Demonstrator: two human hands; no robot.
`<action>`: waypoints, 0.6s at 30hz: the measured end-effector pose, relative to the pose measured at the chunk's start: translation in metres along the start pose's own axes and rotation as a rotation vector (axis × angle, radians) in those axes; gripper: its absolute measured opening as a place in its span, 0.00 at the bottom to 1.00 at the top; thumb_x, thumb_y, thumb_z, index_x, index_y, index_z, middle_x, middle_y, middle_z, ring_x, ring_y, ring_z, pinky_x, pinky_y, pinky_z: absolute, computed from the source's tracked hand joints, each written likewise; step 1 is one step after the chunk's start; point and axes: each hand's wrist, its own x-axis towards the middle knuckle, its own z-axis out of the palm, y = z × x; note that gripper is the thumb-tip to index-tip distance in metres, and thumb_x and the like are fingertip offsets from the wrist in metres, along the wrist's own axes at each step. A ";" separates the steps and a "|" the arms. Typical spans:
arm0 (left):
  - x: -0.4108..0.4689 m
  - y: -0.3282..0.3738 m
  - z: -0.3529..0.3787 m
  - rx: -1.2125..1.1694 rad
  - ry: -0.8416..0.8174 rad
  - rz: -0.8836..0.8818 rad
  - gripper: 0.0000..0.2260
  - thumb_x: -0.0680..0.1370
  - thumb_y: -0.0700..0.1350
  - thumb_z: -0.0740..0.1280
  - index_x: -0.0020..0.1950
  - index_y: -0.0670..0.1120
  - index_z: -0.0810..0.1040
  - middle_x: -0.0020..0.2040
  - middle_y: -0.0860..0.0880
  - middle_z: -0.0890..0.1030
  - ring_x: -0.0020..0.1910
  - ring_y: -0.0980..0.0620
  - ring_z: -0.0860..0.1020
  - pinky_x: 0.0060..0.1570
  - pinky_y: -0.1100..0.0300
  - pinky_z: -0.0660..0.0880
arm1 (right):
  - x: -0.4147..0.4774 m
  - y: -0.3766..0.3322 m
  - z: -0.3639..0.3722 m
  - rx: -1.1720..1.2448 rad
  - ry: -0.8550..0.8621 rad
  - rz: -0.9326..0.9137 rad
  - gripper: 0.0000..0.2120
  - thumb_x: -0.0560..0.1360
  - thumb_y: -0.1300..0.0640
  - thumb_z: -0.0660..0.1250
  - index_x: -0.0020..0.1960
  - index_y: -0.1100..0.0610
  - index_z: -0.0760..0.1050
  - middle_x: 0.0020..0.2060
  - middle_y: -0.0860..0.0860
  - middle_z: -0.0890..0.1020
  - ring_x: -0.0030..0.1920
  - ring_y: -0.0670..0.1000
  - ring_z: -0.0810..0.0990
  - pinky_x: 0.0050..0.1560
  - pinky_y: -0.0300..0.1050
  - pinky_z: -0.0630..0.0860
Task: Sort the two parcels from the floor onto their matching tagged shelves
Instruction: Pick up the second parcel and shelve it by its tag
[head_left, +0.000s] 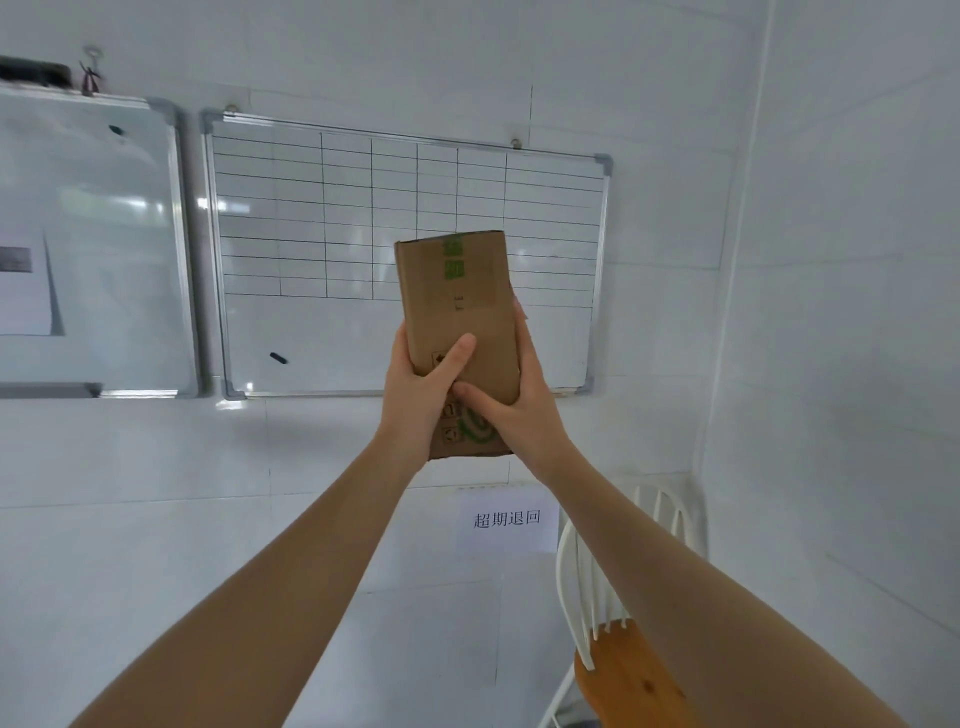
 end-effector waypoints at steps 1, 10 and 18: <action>-0.002 0.000 0.000 0.011 0.013 0.000 0.22 0.72 0.49 0.70 0.64 0.51 0.70 0.54 0.52 0.79 0.53 0.52 0.80 0.43 0.60 0.80 | -0.002 0.000 0.002 -0.014 0.002 0.002 0.41 0.69 0.54 0.72 0.72 0.39 0.51 0.69 0.48 0.69 0.66 0.48 0.72 0.64 0.54 0.74; -0.009 0.009 -0.020 0.003 -0.002 -0.066 0.12 0.74 0.51 0.68 0.55 0.55 0.71 0.49 0.55 0.80 0.46 0.55 0.80 0.34 0.64 0.78 | -0.004 -0.005 -0.006 0.197 0.117 0.168 0.16 0.79 0.52 0.59 0.67 0.51 0.70 0.61 0.44 0.76 0.58 0.36 0.75 0.56 0.34 0.76; -0.015 0.013 -0.040 -0.048 -0.058 -0.028 0.21 0.65 0.55 0.68 0.57 0.52 0.73 0.49 0.53 0.81 0.47 0.54 0.81 0.36 0.63 0.78 | -0.006 -0.002 -0.006 0.286 0.038 0.267 0.23 0.69 0.48 0.71 0.61 0.51 0.70 0.56 0.49 0.79 0.52 0.42 0.80 0.46 0.34 0.79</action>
